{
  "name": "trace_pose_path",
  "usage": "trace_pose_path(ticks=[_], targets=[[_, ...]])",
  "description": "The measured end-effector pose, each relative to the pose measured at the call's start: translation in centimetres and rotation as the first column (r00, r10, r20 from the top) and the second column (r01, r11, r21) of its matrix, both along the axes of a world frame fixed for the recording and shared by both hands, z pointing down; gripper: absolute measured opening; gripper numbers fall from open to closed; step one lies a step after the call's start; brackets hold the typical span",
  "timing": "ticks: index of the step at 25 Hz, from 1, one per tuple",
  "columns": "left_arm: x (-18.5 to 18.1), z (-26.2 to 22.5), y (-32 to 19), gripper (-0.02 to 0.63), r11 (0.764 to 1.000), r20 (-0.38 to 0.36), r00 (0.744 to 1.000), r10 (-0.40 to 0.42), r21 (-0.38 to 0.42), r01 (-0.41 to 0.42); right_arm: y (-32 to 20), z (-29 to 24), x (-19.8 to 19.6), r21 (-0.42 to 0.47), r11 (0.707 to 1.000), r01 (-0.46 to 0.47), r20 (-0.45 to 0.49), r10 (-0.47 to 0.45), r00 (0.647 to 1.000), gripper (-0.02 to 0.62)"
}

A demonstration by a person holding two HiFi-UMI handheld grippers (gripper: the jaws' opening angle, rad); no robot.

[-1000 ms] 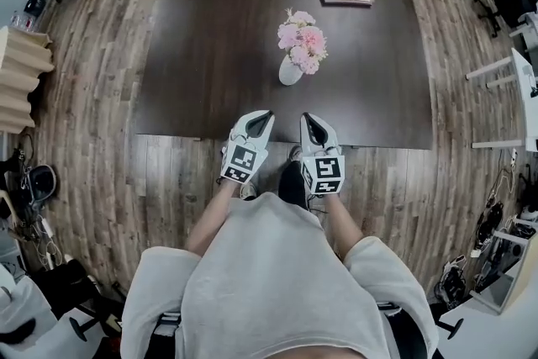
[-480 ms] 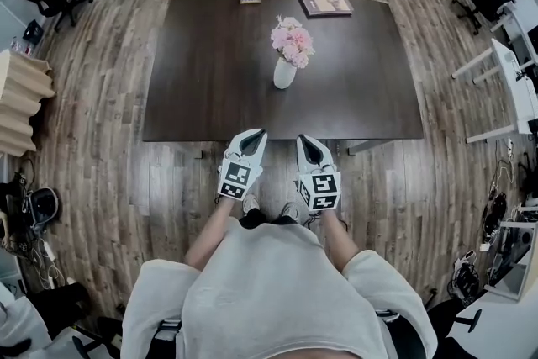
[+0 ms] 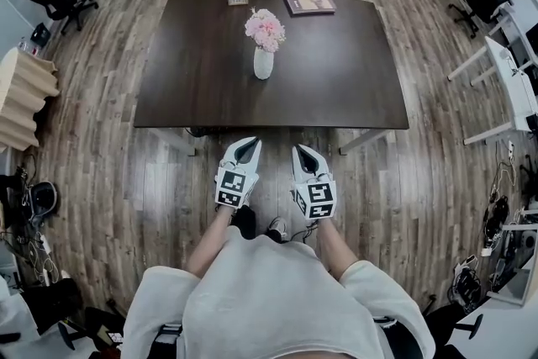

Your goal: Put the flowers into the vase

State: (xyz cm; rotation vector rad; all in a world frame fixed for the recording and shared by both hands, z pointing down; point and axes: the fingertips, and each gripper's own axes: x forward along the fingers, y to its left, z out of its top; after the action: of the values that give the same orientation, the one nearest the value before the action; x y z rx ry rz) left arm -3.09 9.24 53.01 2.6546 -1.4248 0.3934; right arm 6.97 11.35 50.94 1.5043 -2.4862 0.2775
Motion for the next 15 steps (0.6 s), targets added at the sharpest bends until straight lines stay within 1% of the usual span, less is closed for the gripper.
trace_pose_path(ticks=[4, 8, 15], targets=[[2.0, -0.6, 1.7, 0.011, 1.000, 0.015, 1.000, -0.003, 0.015, 0.003, 1.7, -0.2, 1.4, 0.008, 1.000, 0.013, 0.008, -0.013, 1.000, -0.005], [3.0, -0.9, 2.9, 0.011, 1.000, 0.019, 1.000, -0.011, 0.022, 0.010, 2.9, -0.3, 2.4, 0.013, 1.000, 0.019, 0.011, -0.020, 1.000, -0.005], [3.9, -0.9, 3.0, 0.011, 0.999, 0.024, 0.999, -0.022, 0.034, 0.021, 2.7, -0.5, 3.4, 0.026, 0.999, 0.032, 0.014, -0.032, 0.999, -0.005]])
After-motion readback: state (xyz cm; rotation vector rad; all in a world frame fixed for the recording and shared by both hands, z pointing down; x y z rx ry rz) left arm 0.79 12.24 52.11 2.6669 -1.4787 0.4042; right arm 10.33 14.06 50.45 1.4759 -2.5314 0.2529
